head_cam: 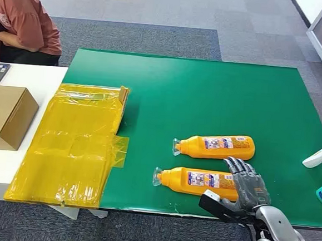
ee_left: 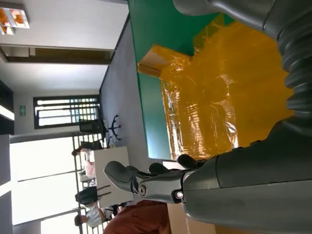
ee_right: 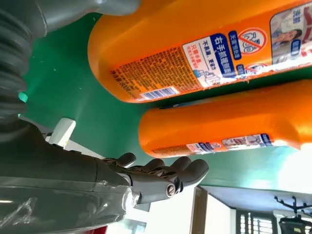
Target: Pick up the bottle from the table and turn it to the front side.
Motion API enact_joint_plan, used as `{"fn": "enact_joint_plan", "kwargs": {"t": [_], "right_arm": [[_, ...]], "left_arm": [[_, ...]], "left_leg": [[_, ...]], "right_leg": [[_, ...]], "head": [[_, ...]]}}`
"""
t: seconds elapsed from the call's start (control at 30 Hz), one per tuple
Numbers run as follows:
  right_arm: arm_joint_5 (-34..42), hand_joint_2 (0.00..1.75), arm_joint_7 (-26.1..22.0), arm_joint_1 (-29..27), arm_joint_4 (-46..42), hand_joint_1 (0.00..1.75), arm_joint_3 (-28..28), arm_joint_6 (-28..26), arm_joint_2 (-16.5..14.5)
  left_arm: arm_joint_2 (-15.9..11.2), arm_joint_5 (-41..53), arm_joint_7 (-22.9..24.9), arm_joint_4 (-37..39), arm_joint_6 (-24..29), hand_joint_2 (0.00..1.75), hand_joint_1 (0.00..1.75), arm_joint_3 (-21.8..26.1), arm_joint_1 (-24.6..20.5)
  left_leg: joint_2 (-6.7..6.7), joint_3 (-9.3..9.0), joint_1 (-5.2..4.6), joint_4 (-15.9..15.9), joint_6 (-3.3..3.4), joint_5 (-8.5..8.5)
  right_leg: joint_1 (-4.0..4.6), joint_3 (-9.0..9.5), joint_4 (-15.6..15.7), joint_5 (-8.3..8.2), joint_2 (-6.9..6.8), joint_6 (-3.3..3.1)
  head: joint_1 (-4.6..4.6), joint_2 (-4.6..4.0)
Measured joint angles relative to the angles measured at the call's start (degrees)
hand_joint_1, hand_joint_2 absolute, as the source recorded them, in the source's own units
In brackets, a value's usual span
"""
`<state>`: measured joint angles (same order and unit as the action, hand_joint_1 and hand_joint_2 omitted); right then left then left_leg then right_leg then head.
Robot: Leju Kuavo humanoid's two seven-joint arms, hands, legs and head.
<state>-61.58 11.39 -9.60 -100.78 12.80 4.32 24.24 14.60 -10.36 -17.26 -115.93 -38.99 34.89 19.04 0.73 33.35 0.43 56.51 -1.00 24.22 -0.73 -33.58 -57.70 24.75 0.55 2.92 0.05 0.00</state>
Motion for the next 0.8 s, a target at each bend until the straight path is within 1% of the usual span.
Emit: {"fn": "enact_joint_plan", "kwargs": {"t": [0.27, 0.4, 0.6, 0.8], "right_arm": [[1.09, 1.75, -0.81, 1.12, 1.84, 0.0, 0.77, 0.69, 0.33], [2.53, 1.75, -1.76, 3.39, 5.24, 0.0, 1.45, 0.7, 0.42], [2.96, 1.75, -1.97, 3.56, 6.86, 0.0, 1.45, 0.69, 0.42], [3.07, 1.75, -2.18, 3.76, 8.08, 0.0, 1.43, 1.03, 0.42]], "left_arm": [[-0.55, -0.02, -0.15, 0.0, 0.54, 1.75, 0.0, -0.28, 0.01], [-0.96, 1.79, -0.38, 0.0, 0.73, 1.75, 0.0, -1.28, 0.29], [-1.11, 3.26, -1.29, 0.0, 1.69, 1.75, 0.0, -2.98, 1.32], [-1.54, 3.21, -1.32, 0.0, 2.01, 1.75, 0.0, -3.53, 1.58]], "left_leg": [[0.0, 0.0, 0.0, 0.0, 0.0, 0.0], [0.0, 0.0, 0.0, 0.0, 0.0, 0.0], [0.0, 0.01, 0.0, 0.0, 0.01, 0.0], [0.0, 0.0, 0.0, 0.0, 0.0, 0.0]], "right_leg": [[0.0, 0.0, 0.0, 0.0, -0.01, 0.0], [0.0, 0.0, 0.0, 0.0, -0.01, 0.0], [0.0, 0.0, 0.0, 0.0, -0.01, 0.0], [0.0, 0.0, 0.0, 0.0, 0.0, 0.0]], "head": [[-0.01, 0.0], [-0.01, 0.0], [-0.01, 0.0], [-0.01, 0.0]]}}
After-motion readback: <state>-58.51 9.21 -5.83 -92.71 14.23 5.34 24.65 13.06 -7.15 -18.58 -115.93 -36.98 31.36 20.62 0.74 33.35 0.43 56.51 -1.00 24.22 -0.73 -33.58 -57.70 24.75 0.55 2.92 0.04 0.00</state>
